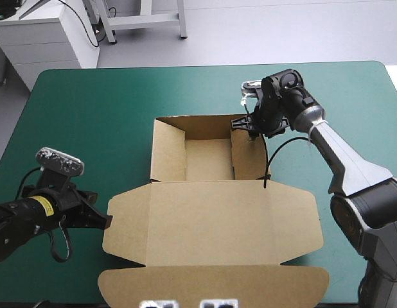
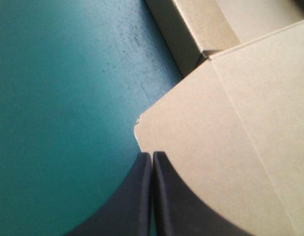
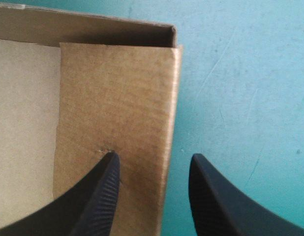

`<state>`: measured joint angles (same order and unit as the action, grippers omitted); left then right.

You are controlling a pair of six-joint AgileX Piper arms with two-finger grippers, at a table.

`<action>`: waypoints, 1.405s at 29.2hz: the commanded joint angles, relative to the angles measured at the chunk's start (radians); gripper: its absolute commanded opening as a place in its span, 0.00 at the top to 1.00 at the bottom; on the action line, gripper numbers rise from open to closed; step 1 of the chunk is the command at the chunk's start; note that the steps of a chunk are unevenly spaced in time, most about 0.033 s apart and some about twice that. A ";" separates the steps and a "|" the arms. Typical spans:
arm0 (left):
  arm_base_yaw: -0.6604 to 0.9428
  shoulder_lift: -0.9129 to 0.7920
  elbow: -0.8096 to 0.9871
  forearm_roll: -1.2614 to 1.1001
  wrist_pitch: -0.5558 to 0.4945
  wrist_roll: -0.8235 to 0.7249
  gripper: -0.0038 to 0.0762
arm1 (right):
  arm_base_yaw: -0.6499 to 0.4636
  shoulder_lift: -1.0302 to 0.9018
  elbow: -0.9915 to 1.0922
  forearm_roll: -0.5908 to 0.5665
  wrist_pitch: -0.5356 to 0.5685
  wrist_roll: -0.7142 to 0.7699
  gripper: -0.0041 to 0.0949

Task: Fold the box

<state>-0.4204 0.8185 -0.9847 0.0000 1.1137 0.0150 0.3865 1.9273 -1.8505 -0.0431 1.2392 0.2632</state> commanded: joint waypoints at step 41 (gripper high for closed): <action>-0.003 -0.239 0.312 -0.073 -0.138 -0.103 0.96 | -0.876 -0.032 -0.015 -0.044 0.008 0.002 0.98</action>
<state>-0.4204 0.5743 -0.6449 -0.0555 1.0346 -0.0790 -0.4069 1.9526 -1.8358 -0.1006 1.2248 0.2632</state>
